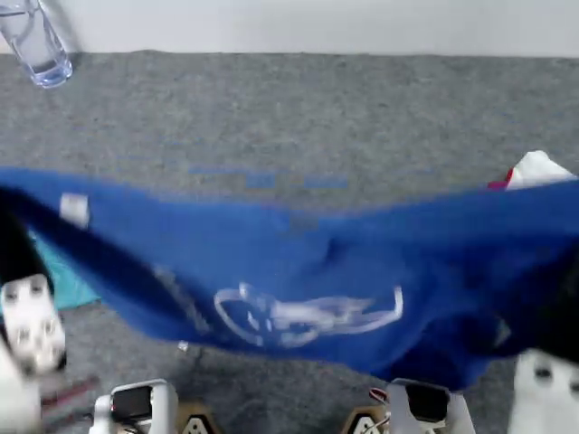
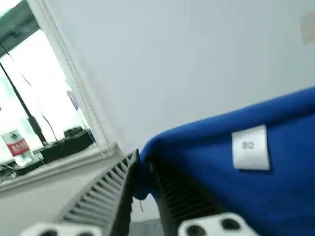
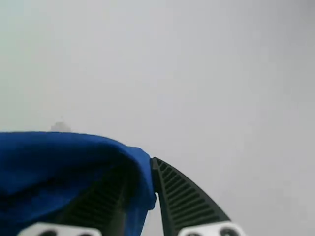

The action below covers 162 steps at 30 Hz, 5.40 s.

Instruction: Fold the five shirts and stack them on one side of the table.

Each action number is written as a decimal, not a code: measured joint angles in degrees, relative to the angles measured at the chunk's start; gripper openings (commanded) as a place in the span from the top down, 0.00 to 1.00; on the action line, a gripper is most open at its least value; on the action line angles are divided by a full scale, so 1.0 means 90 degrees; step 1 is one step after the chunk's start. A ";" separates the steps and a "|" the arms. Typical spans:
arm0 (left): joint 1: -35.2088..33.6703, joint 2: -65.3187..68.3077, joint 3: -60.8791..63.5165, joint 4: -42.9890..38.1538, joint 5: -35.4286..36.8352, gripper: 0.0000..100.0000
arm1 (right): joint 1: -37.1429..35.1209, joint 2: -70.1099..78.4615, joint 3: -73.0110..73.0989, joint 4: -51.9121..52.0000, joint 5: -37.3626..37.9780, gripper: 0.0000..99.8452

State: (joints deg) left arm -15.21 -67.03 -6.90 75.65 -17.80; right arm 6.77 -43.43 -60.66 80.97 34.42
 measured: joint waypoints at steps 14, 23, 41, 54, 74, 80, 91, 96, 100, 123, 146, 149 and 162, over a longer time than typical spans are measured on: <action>0.0000 -0.1133 -0.0010 0.1094 0.0000 0.99 | 0.0000 -0.0010 -0.0791 0.1788 0.0244 0.99; 0.0000 -0.1133 0.1895 0.0537 -0.0010 0.99 | 0.0000 0.0000 0.2129 0.1514 0.0078 0.99; 0.0918 -0.0107 0.6759 -0.3341 -0.0752 0.99 | -0.0313 0.0205 0.9700 -0.4298 0.0078 0.99; 0.1377 0.4503 0.4484 -0.4347 -0.0752 0.99 | -0.0518 0.2530 0.9133 -0.6320 0.0078 0.99; 0.1368 0.7306 0.1524 -0.4278 -0.0400 0.99 | -0.0752 0.4689 0.6505 -0.6242 -0.0215 0.99; 0.1368 0.7316 0.1514 -0.3243 -0.0928 0.99 | -0.0723 0.4689 0.6505 -0.4884 -0.0215 0.99; 0.1201 0.7326 0.2081 -0.1856 -0.1905 0.99 | -0.0332 0.4689 0.6505 -0.2217 -0.0215 0.99; 0.0889 0.7326 0.2168 -0.1328 -0.2227 0.99 | -0.0322 0.4689 0.6505 -0.0987 -0.0215 0.99; 0.0772 0.7326 0.2491 -0.0967 -0.2608 0.99 | -0.0322 0.4640 0.6505 -0.0020 -0.0215 0.99; 0.0410 0.7316 0.3556 0.0557 -0.4513 0.99 | -0.0664 0.1661 1.0354 0.0518 0.0137 0.99; 0.0147 0.5548 0.3556 0.2022 -0.5167 0.80 | -0.0225 0.1553 1.0354 0.0908 0.0479 0.61; 0.0147 0.4913 0.3556 0.2022 -0.4904 0.80 | -0.0225 0.1553 1.0344 0.1250 0.0479 0.61; 0.0147 0.3761 0.3556 0.1514 -0.2696 0.99 | -0.0508 0.1543 0.9153 0.2159 0.0479 0.86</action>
State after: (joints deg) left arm -13.89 -33.19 25.10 89.27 -42.07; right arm 2.20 -29.54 21.71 100.40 38.73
